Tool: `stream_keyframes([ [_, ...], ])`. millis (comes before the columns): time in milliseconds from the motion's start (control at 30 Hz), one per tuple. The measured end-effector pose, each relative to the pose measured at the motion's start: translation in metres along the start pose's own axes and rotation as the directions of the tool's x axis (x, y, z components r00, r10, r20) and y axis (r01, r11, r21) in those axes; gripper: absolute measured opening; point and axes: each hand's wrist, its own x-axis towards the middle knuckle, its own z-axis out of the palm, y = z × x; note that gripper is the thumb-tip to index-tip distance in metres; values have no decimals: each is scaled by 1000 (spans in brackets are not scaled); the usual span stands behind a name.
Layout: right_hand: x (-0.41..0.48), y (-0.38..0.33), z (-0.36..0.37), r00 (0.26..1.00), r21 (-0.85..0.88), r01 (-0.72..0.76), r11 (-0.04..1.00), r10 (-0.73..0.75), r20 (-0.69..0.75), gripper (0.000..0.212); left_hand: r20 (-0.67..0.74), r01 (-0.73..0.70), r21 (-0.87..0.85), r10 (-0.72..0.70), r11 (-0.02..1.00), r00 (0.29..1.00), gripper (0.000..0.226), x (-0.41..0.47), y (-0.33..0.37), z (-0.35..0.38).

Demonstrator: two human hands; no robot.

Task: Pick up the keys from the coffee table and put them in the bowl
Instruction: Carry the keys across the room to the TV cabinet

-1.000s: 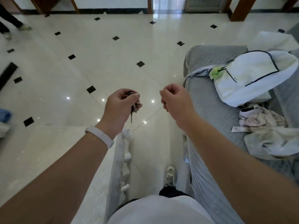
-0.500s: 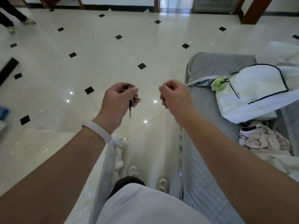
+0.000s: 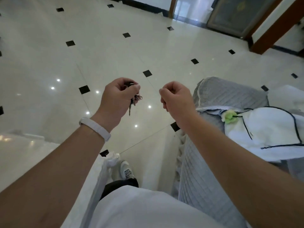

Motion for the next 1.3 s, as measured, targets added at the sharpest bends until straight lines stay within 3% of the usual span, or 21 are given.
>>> stream_keyframes([
  [267,91,-53,87,995,-1,37,999,-37,95,12,-106,-25,43,30,999,994,4,91,32,-75],
  [633,163,-77,170,959,2,60,998,-58,277,14,-328,-12,-7,10,1000,944,4,143,44,-140],
  [1100,321,-114,233,828,3,91,996,-78,555,8,-639,75,17,-47,997,768,5,256,58,-142],
  [1300,365,-134,259,710,19,143,990,-116,695,7,-738,29,41,11,999,675,6,283,72,-141],
])
